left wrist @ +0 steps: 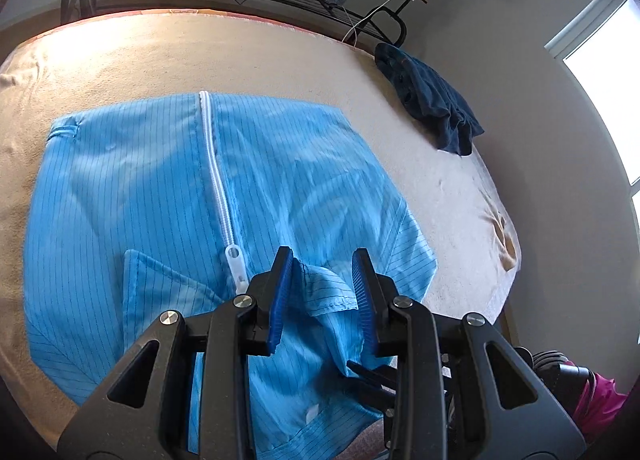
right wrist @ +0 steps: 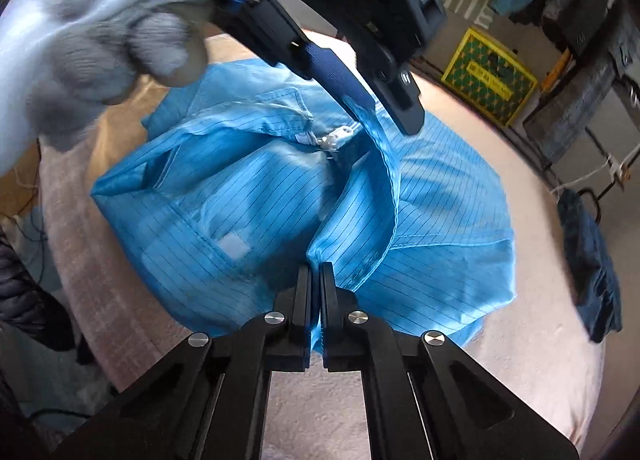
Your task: Fold large clothes
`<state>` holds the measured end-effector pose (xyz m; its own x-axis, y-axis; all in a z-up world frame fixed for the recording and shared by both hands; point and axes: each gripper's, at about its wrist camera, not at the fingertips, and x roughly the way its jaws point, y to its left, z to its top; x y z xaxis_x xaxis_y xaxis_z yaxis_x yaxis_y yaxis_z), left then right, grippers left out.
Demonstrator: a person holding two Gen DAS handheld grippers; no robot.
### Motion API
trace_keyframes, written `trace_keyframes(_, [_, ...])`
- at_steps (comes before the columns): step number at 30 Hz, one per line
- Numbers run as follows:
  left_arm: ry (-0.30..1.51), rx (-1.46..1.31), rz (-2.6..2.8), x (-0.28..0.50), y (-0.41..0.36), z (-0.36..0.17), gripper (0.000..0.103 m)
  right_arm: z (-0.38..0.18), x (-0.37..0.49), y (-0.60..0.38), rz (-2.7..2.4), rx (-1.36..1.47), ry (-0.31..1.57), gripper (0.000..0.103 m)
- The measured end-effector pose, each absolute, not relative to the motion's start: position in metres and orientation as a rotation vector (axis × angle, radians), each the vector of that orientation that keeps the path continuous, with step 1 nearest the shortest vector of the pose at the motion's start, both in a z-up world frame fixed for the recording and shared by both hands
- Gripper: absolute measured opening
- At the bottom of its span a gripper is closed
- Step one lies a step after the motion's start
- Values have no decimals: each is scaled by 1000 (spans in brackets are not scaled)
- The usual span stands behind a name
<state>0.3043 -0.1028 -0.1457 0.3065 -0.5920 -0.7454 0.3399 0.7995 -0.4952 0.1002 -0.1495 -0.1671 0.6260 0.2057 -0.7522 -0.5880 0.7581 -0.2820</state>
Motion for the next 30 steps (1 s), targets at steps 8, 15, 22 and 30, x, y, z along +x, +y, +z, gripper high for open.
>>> trace_keyframes(8, [1052,-177,-581,287,-74,-132,30,-160,116,-173,510,-403,794,2])
trace_keyframes(15, [1103,-205,-637,273,-79,-147,23,-161,131,-175,526,-371,795,1])
trace_keyframes(22, [1128,-220,-623,306,-111,-159,23,-168,124,-165,536,-419,793,1])
trace_keyframes(30, [1208,-82,-530,328,-136,-191,23,-168,120,-165,540,-441,779,0])
